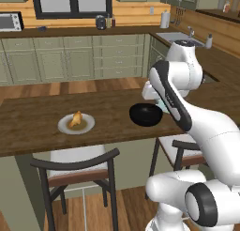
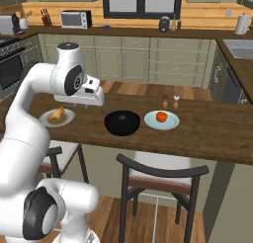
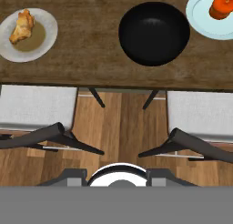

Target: Pick the chicken drumstick and squash from their plates and place them in the bowl. Then put the bowl in the fridge.

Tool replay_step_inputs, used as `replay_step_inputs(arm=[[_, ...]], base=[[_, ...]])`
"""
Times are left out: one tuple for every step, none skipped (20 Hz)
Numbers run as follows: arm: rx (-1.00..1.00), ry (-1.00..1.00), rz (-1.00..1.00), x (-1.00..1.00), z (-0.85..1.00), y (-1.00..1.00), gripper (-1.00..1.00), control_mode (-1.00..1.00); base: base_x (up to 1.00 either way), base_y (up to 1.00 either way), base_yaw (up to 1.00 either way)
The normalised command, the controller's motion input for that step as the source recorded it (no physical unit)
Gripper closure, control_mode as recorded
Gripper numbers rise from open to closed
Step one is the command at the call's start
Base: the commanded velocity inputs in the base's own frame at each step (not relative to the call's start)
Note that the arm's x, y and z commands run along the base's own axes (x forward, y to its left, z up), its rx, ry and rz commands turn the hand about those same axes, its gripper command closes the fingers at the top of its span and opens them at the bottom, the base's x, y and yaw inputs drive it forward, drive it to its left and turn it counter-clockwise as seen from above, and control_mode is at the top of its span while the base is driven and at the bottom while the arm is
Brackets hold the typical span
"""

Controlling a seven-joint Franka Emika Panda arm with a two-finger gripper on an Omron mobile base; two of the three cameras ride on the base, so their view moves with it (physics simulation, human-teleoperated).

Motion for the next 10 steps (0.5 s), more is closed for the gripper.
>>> replay_step_inputs(arm=[[0.0, 0.0, 0.0, -0.07, 0.0, 0.0, -1.0, -1.0], [0.0, 0.0, 0.0, -0.38, 0.0, 0.0, -1.0, -1.0], [0.0, 0.0, 0.0, -0.56, -0.02, 0.0, -1.0, -1.0], [0.0, 0.0, 0.0, -0.64, -0.09, 0.0, -1.0, -1.0], [0.0, 0.0, 0.0, -0.69, -0.13, 0.0, -1.0, -1.0], [0.0, 0.0, 0.0, -1.0, -0.13, 0.0, -1.0, -1.0], [-0.01, 0.0, 0.0, -0.59, -0.4, 0.0, -1.0, -1.0], [0.0, 0.0, -0.01, -0.16, -0.18, -0.05, -1.0, -1.0], [0.0, 0.04, -0.09, 0.13, -0.14, -0.08, -1.0, -1.0], [0.0, 0.0, -0.09, 0.44, 0.0, -0.41, -1.0, -1.0]], base=[[0.0, 0.0, 0.0], [0.0, 0.0, 0.0], [0.0, 0.0, 0.0], [0.0, 0.0, 0.0], [0.0, 0.0, 0.0], [0.0, 0.0, 0.0], [0.0, 0.0, 0.0], [0.0, 0.0, 0.0], [0.0, 0.0, 0.0], [0.0, 0.0, 0.0]])
